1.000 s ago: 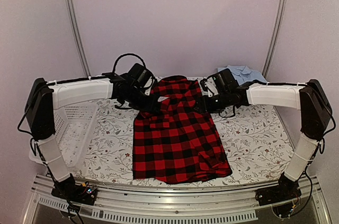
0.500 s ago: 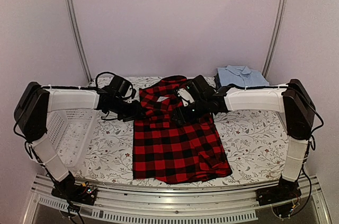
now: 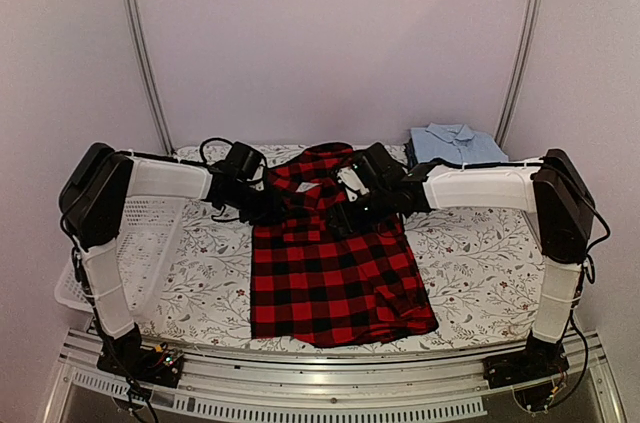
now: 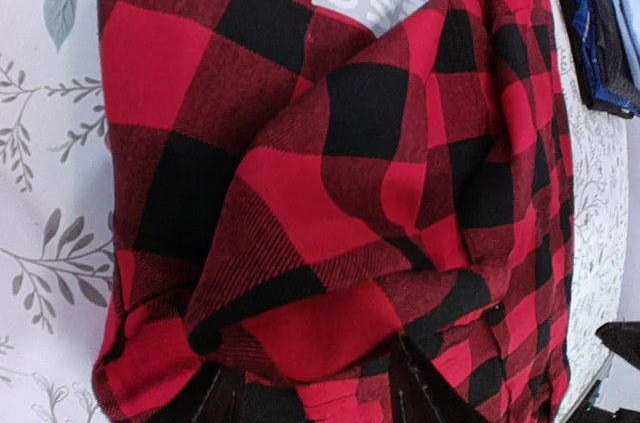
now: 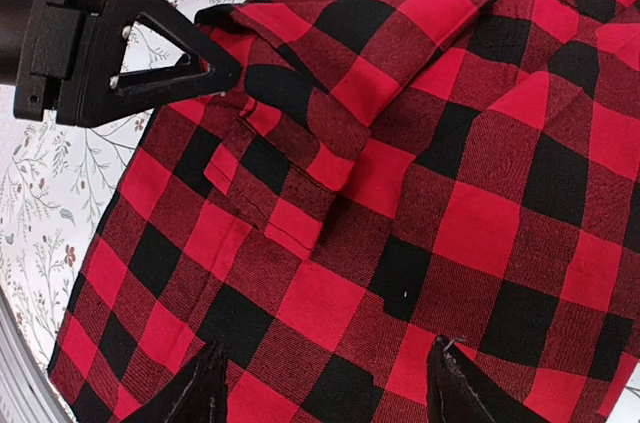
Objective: Fold and stack the long sleeve shirts
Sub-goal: Pick up the sleeve from the 1/3-folded shirt, then place the sleeve of the 1/3-folded shirt.
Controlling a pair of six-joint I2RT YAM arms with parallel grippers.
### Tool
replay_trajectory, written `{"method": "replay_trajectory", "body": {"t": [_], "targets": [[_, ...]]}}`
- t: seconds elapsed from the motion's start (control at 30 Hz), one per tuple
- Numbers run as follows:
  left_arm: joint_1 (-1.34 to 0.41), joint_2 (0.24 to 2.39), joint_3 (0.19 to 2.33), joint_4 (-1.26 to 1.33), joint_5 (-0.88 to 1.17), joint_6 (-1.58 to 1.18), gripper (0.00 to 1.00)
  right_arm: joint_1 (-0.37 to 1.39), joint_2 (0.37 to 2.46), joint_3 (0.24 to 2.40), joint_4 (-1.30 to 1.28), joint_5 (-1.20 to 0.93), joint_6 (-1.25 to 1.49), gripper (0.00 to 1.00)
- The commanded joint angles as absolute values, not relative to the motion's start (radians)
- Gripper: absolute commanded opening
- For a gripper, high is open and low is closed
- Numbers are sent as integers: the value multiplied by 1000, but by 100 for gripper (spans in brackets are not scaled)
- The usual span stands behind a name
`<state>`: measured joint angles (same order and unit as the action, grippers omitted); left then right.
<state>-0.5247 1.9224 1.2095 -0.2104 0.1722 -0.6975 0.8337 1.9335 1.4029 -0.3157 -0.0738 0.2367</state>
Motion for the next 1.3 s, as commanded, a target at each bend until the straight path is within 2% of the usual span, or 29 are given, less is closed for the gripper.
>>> {"method": "replay_trajectory", "body": {"t": [0.0, 0.2, 0.23, 0.5, 0.73, 0.87, 1.1, 1.17, 1.27], "targets": [[-517, 1957, 1259, -196, 172, -688, 41, 851, 1923, 1405, -309, -34, 214, 66], [-533, 1911, 1276, -214, 211, -641, 4, 857, 1931, 1397, -274, -5, 198, 67], [-537, 1898, 1276, -219, 220, -635, 0, 858, 1933, 1394, -263, -5, 195, 67], [-572, 1772, 1241, -225, 373, -680, 0, 889, 1947, 1378, -155, 62, 161, 68], [-631, 1753, 1243, -169, 486, -844, 0, 925, 1912, 1296, -24, 156, 169, 75], [-690, 1824, 1304, -168, 480, -887, 0, 924, 1841, 1223, -8, 246, 262, 79], [-752, 2052, 1498, -188, 531, -886, 0, 916, 1701, 1065, -24, 271, 382, 82], [-758, 2124, 1551, -187, 564, -890, 2, 902, 1667, 1035, -38, 261, 413, 83], [-767, 2186, 1619, -183, 592, -888, 11, 879, 1638, 993, -49, 233, 461, 83]]}}
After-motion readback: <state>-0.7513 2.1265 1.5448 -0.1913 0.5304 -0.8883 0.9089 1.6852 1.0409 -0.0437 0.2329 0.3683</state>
